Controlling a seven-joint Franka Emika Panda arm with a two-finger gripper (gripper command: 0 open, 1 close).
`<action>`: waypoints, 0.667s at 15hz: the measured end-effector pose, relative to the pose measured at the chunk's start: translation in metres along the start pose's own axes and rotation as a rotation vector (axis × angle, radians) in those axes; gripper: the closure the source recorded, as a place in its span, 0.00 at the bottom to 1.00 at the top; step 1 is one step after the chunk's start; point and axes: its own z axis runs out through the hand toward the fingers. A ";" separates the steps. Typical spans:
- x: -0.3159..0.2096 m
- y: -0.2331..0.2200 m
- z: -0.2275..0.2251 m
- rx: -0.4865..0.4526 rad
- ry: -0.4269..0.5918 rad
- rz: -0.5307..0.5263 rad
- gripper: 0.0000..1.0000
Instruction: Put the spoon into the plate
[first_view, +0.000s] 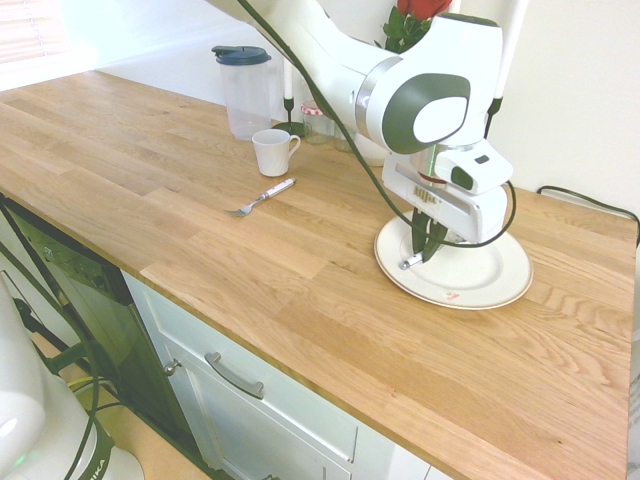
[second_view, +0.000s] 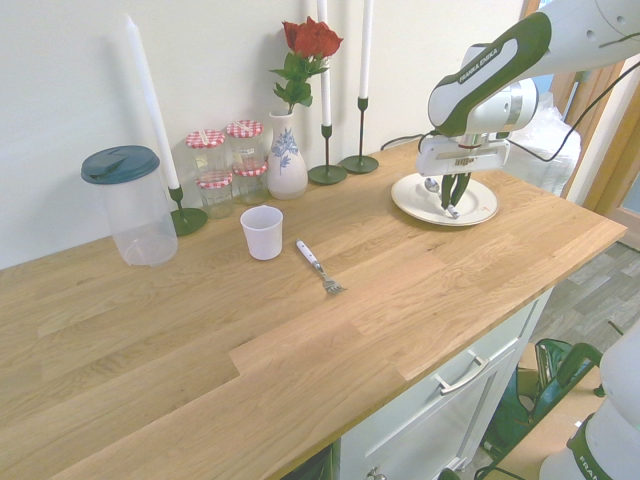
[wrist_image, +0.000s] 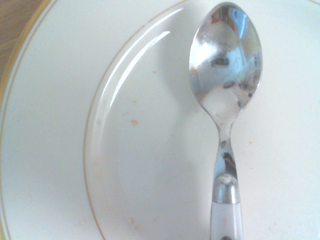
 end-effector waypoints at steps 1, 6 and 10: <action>0.001 -0.003 0.000 0.002 0.001 -0.002 1.00; 0.007 -0.013 0.001 0.009 0.000 0.007 0.00; 0.013 -0.015 -0.003 0.013 0.006 0.002 0.00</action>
